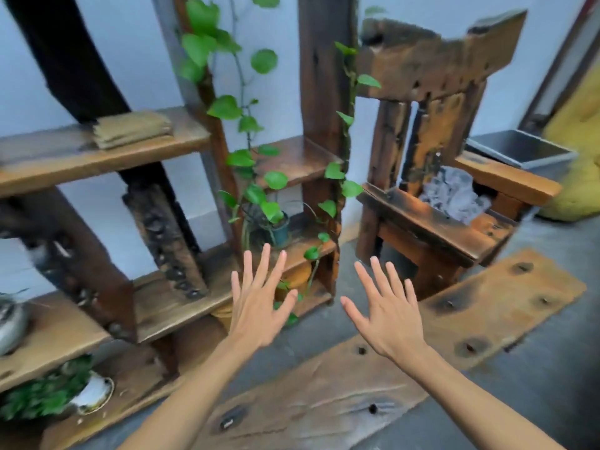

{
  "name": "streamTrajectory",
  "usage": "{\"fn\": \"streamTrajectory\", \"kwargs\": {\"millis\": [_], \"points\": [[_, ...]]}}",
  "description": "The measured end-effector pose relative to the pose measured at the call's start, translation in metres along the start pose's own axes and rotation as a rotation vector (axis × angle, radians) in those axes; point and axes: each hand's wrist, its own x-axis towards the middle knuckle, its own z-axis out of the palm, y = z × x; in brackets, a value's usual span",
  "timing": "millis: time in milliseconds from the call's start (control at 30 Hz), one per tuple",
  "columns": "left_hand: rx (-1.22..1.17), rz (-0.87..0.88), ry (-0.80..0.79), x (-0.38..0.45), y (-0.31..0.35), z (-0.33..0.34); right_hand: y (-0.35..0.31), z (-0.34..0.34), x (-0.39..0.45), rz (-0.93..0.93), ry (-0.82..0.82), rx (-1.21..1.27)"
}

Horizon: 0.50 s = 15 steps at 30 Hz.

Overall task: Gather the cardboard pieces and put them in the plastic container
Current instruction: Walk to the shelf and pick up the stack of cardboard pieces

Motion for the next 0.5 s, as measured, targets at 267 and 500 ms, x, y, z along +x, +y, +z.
{"fn": "streamTrajectory", "kwargs": {"millis": [267,500], "points": [[0.041,-0.141,0.171,0.043,-0.112,-0.085,-0.120,-0.001,0.095,-0.202,-0.001,0.071],[0.046,-0.188,0.358,0.089,-0.194,-0.184,-0.233,-0.017,0.179,-0.348,-0.001,0.200]]}}
